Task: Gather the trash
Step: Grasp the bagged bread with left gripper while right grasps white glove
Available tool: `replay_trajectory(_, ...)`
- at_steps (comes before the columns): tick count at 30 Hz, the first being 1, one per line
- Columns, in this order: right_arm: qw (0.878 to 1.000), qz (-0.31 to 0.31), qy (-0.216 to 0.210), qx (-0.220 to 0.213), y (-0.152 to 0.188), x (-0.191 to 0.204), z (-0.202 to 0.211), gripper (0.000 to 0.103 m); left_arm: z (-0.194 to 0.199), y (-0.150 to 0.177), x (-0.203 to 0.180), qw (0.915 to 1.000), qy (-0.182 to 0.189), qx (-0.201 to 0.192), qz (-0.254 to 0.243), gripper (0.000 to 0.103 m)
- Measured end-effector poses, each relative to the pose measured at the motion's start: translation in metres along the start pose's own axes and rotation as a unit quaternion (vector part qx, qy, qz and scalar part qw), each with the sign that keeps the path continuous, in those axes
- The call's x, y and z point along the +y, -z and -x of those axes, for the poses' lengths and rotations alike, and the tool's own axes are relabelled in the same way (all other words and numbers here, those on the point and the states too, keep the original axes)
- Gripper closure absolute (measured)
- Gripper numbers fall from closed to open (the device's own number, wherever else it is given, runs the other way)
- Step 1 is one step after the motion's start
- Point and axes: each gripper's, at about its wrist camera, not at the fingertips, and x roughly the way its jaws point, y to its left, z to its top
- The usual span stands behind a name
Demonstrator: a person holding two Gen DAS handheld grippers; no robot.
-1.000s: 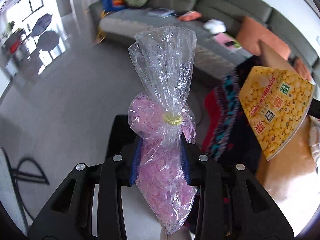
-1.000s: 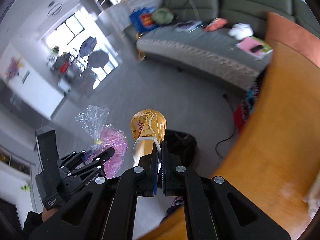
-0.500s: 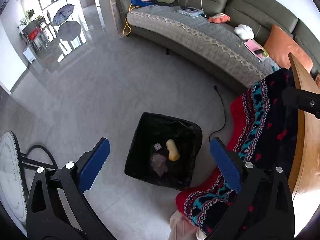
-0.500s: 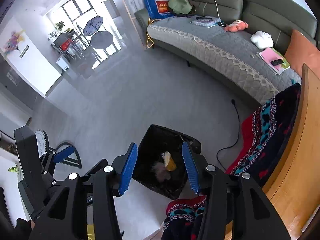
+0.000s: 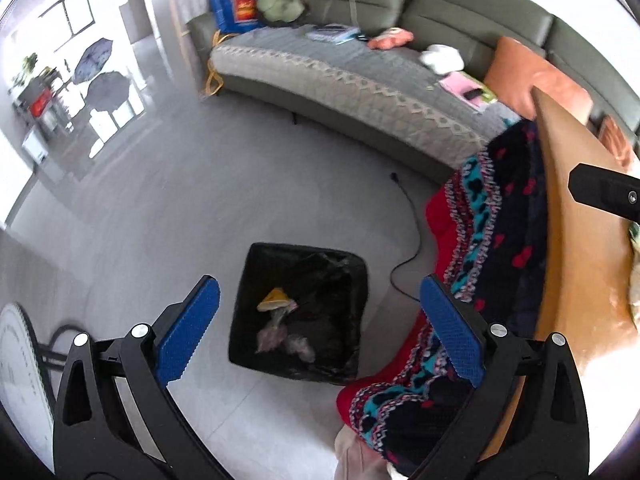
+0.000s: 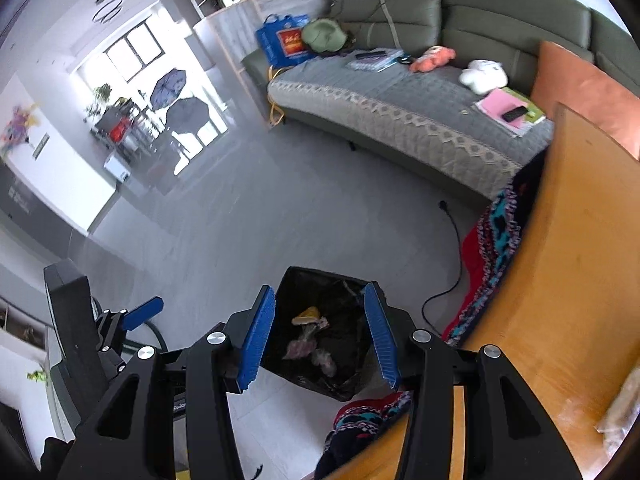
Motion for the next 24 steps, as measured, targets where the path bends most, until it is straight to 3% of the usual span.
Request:
replay_trajectory(4,0.999,-0.022,0.013,-0.022,0.006,-0.027,0.028,0.049,0.007,-0.006,-0.038,0.9992,0.024,-0.008,-0.031,0.006)
replay_trajectory(11,0.994,-0.075,0.054,-0.067,0.025,-0.095,0.086,0.049,0.018,-0.013,-0.119,0.9929,0.070,-0.018,-0.094,0.006)
replay_trajectory(24,0.971,-0.173,0.136,-0.093,0.087,-0.237,0.162,0.049,0.034,0.006,-0.275,0.9663,0.154,-0.013,-0.206,0.006)
